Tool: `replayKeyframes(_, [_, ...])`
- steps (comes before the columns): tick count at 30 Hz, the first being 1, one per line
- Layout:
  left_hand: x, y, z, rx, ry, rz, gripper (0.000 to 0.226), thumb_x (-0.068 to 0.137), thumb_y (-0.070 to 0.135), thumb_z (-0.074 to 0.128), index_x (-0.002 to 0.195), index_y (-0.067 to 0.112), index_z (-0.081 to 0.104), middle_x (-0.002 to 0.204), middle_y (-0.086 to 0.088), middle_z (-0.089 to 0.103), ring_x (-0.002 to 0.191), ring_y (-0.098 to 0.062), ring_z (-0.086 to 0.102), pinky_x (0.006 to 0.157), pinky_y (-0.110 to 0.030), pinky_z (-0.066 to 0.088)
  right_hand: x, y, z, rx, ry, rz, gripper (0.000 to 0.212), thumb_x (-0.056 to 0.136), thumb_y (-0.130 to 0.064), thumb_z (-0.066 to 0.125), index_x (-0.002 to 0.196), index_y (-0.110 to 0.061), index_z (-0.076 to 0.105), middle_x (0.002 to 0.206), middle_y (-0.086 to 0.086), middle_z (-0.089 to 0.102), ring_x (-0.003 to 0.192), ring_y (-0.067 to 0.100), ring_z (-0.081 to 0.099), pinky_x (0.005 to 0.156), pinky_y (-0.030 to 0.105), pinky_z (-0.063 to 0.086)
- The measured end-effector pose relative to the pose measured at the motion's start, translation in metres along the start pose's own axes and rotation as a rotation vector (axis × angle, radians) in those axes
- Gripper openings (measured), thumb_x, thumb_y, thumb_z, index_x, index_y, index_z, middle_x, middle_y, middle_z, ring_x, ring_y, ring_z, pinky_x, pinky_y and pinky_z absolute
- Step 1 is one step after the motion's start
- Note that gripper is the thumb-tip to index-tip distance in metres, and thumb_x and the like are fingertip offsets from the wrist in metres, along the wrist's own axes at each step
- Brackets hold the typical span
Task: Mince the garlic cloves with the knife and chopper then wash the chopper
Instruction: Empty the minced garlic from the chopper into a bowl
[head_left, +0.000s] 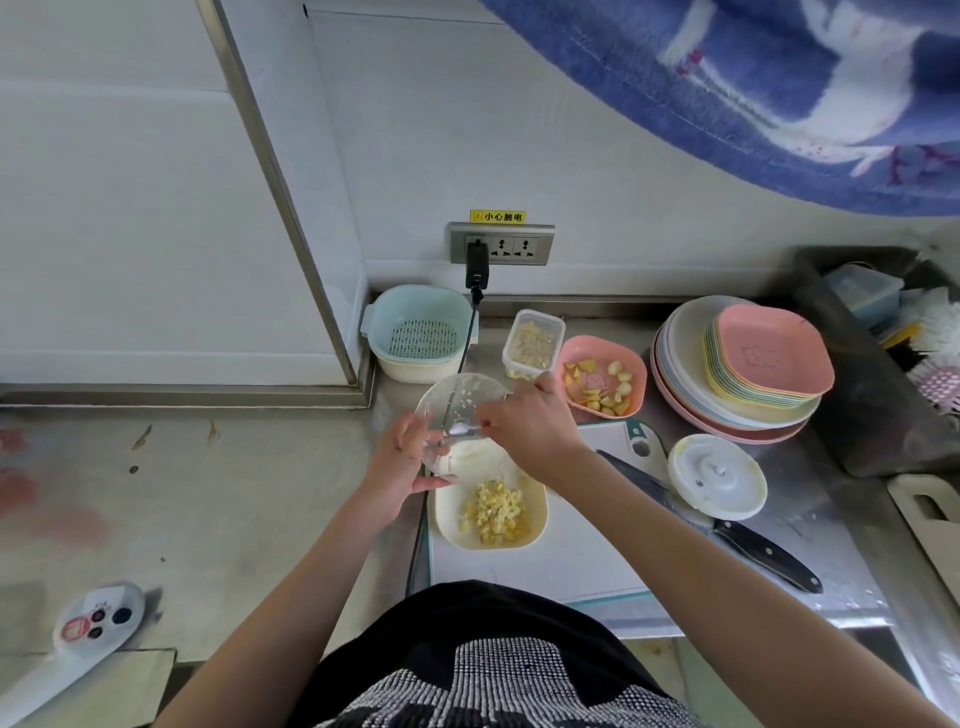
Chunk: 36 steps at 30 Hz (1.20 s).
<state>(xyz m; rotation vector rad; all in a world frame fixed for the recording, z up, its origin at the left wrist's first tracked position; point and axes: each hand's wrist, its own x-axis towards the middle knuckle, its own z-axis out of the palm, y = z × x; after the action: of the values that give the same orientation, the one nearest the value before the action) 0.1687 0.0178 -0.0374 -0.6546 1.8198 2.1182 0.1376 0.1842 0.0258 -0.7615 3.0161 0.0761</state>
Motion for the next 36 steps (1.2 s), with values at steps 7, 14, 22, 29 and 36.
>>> replayKeyframes(7, [0.002,-0.001,-0.002,0.035,0.008,0.031,0.038,0.093,0.046,0.052,0.117,0.017,0.052,0.119,-0.008,0.060,0.107,-0.024,0.063,0.068,-0.049,0.060,0.000,0.004,0.007,0.043,-0.141,-0.091,0.015,0.096,-0.034,0.050,0.101,-0.030,0.064,0.102,-0.001,0.065,0.110,0.020,0.046,0.096,0.036,0.023])
replayKeyframes(14, [0.003,-0.003,0.003,0.090,-0.008,0.054,0.040,0.092,0.039,0.057,0.125,0.017,0.050,0.115,-0.007,0.061,0.108,-0.019,0.062,0.071,-0.050,0.059,0.002,0.006,0.012,0.031,-0.049,-0.127,0.017,0.097,-0.031,0.049,0.106,-0.028,0.063,0.102,-0.001,0.068,0.109,0.023,0.047,0.094,0.038,0.024])
replayKeyframes(22, [0.006,-0.008,0.001,0.152,-0.001,0.091,0.033,0.093,0.034,0.059,0.120,0.016,0.051,0.110,-0.015,0.059,0.103,-0.019,0.062,0.069,-0.048,0.060,-0.009,0.021,0.014,0.046,-0.037,-0.070,0.017,0.096,-0.030,0.051,0.103,-0.023,0.064,0.099,0.003,0.069,0.109,0.026,0.048,0.092,0.038,0.026])
replayKeyframes(29, [0.006,-0.002,0.004,0.149,0.048,0.143,0.037,0.092,0.025,0.061,0.126,0.018,0.048,0.116,-0.009,0.049,0.103,-0.021,0.060,0.060,-0.034,0.060,-0.033,0.020,0.030,0.021,-0.090,-0.108,0.018,0.100,-0.029,0.044,0.107,-0.024,0.060,0.100,0.001,0.068,0.108,0.025,0.048,0.091,0.038,0.030])
replayKeyframes(36, [0.009,-0.010,0.003,0.177,0.024,0.194,0.036,0.090,0.011,0.063,0.121,0.025,0.049,0.121,-0.007,0.048,0.098,-0.019,0.062,0.074,-0.050,0.059,-0.061,0.034,0.035,0.146,0.002,-0.003,0.020,0.097,-0.030,0.050,0.104,-0.021,0.066,0.088,0.001,0.070,0.096,0.028,0.052,0.081,0.036,0.028])
